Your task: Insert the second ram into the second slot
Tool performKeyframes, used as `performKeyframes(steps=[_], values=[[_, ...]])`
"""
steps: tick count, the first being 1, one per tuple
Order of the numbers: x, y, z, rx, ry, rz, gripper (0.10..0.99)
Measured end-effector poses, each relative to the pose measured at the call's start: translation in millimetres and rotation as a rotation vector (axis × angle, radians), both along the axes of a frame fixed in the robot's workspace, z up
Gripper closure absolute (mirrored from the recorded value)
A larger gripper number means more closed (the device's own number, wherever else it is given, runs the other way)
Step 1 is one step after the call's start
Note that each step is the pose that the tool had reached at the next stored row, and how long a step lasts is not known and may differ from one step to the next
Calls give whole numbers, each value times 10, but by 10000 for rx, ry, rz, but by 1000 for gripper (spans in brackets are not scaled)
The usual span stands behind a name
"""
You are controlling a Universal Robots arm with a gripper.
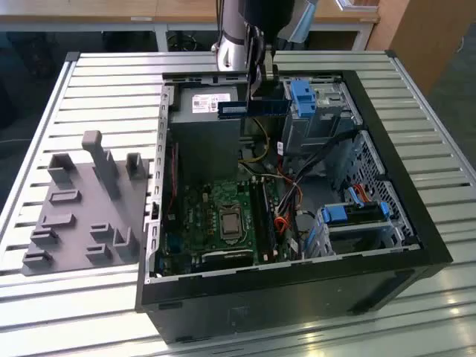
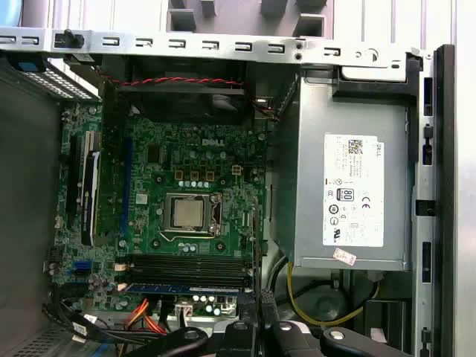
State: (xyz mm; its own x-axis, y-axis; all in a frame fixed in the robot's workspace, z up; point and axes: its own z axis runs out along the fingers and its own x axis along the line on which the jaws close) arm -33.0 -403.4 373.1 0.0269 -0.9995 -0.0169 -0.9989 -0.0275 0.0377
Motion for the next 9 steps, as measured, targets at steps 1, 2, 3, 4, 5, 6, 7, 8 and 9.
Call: performKeyframes(steps=[1, 2, 3, 4, 5, 6, 7, 8, 9], values=[[0, 0, 0, 0, 0, 0, 949], [0, 0, 0, 0, 0, 0, 949], [0, -1, 0, -1, 1, -1, 949], [0, -2, 0, -1, 0, -1, 949], [0, -4, 0, 0, 0, 0, 949], [0, -6, 0, 0, 0, 0, 949], [-1, -8, 0, 0, 0, -1, 949], [0, -16, 0, 0, 0, 0, 949], [0, -25, 0, 0, 0, 0, 949]])
